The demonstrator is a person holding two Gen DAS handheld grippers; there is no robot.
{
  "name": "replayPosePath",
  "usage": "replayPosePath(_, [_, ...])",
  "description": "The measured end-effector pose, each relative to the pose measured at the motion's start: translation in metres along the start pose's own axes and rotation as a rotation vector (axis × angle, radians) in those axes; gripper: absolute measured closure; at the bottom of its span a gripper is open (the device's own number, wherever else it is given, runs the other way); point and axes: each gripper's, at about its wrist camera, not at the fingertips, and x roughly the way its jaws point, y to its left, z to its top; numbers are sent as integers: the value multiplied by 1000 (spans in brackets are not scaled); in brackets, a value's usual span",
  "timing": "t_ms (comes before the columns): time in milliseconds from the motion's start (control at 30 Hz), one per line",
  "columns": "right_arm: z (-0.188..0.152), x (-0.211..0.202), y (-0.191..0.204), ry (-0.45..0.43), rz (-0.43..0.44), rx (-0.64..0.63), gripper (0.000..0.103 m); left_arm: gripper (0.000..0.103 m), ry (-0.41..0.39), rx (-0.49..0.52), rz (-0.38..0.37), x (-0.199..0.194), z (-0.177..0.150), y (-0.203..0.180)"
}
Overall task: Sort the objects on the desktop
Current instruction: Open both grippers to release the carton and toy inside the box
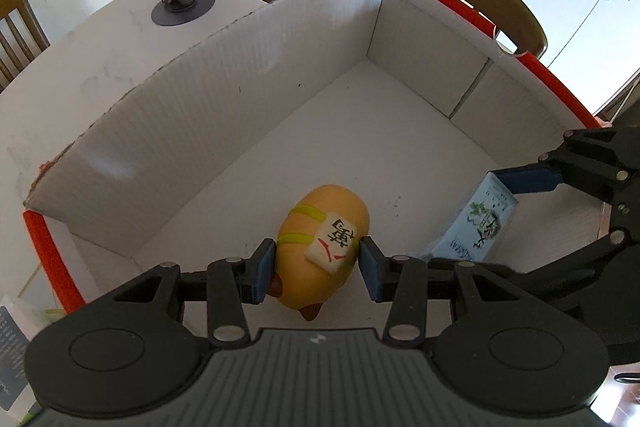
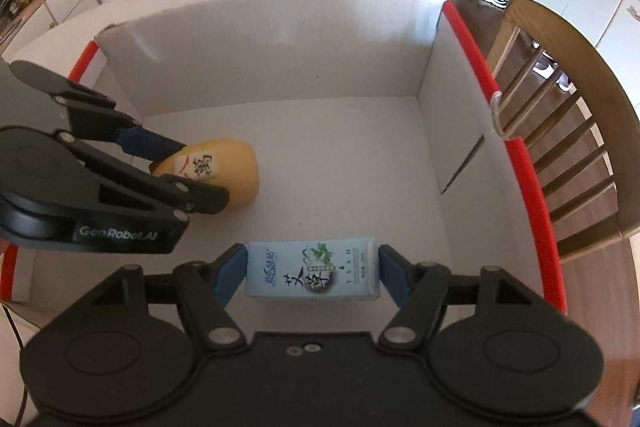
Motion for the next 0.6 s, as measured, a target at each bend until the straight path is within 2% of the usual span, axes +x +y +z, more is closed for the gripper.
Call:
replayPosePath(300, [1, 11, -2, 42, -2, -15, 33, 59, 24, -10, -18, 5, 1, 4])
replayPosePath(600, [2, 13, -5, 43, 11, -10, 31, 56, 16, -15, -18, 1, -2, 3])
